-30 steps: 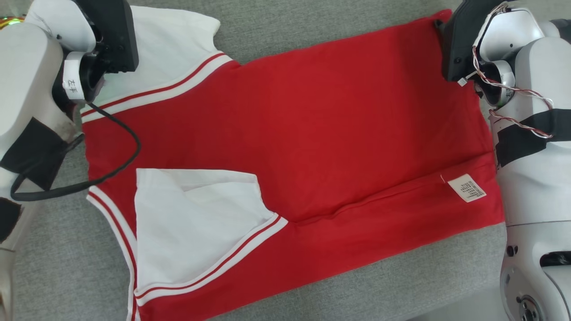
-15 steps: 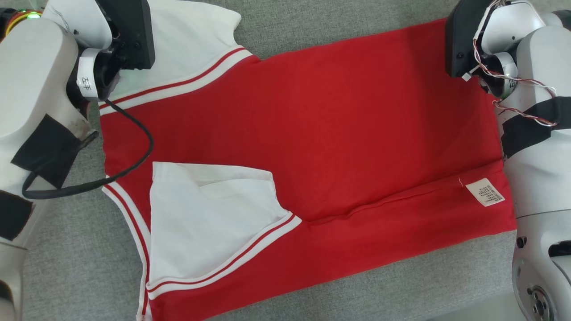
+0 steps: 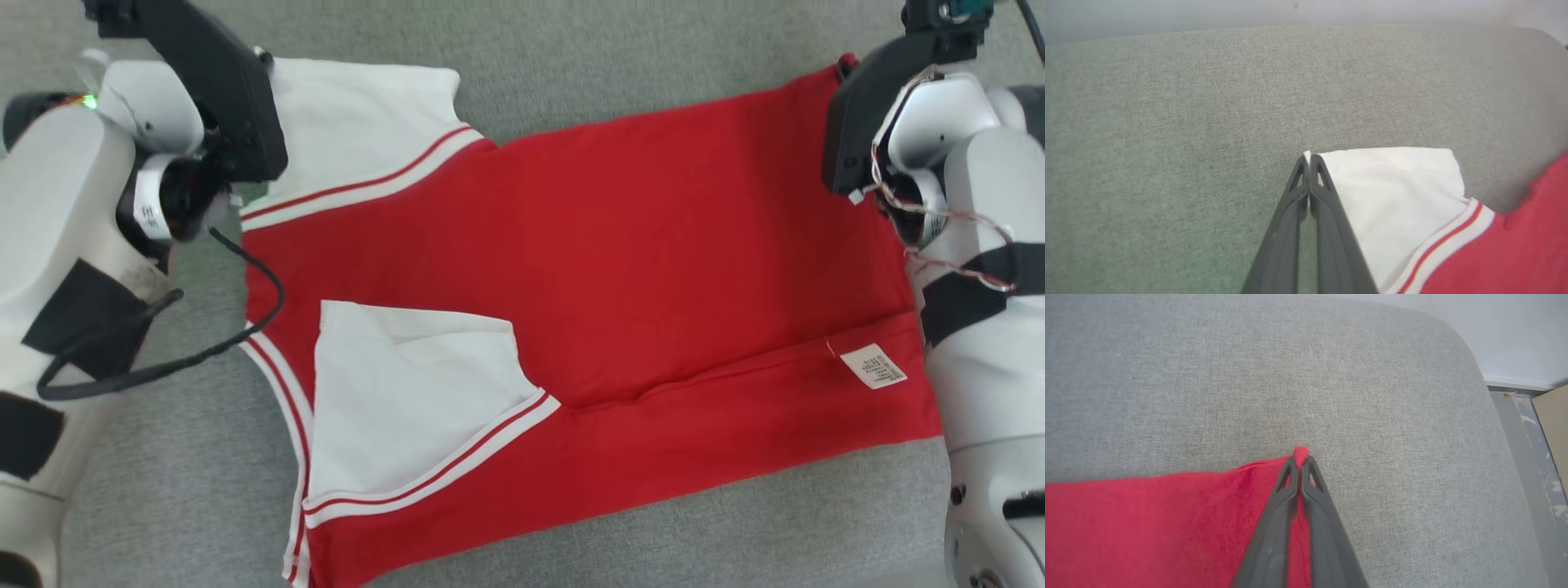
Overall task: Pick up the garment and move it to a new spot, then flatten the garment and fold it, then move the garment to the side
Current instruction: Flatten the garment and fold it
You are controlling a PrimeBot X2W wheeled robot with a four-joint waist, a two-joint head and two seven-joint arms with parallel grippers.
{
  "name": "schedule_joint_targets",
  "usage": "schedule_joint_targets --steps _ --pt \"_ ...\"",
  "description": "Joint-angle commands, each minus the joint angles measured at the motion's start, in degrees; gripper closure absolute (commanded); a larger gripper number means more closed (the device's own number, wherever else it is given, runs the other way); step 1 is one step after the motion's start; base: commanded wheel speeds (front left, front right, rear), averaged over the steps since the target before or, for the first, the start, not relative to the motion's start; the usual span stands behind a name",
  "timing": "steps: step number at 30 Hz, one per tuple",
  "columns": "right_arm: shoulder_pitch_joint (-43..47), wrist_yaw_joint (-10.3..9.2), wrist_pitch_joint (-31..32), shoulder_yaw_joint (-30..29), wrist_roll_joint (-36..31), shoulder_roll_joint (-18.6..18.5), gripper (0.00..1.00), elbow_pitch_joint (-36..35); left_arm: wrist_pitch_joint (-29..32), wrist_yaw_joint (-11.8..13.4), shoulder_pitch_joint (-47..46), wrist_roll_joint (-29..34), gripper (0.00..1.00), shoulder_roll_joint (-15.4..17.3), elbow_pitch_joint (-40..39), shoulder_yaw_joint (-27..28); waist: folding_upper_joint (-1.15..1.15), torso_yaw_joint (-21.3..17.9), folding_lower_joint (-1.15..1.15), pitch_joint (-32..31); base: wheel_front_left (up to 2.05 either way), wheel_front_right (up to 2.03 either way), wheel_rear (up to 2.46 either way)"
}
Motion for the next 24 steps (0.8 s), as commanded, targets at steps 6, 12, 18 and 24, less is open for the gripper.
schedule_joint_targets --steps 6,12,18,24 --pt "6.8 -0.14 -5.5 1.0 2.5 -1.7 1.0 -2.2 -1.9 -3.2 6.4 -3.5 1.0 0.4 -2.8 1.3 -0.01 4.0 -0.01 -8.1 0.0 0.0 0.0" --pt "13.3 -0.14 -8.3 2.4 3.6 -3.7 1.0 -4.4 -3.9 -4.9 12.8 -7.5 1.0 1.0 -6.7 3.5 -0.01 5.3 -0.01 -13.2 0.0 0.0 0.0" --pt "19.1 -0.15 -7.9 3.8 4.2 -6.5 1.0 -6.5 -5.3 -5.2 19.9 -10.8 1.0 2.3 -12.9 5.2 -0.01 6.2 -0.01 -16.2 0.0 0.0 0.0" --pt "23.6 -0.14 -6.2 4.9 3.7 -9.3 1.0 -8.8 -7.6 -4.2 28.3 -13.0 1.0 4.0 -21.2 6.2 -0.01 6.7 -0.01 -17.3 0.0 0.0 0.0"
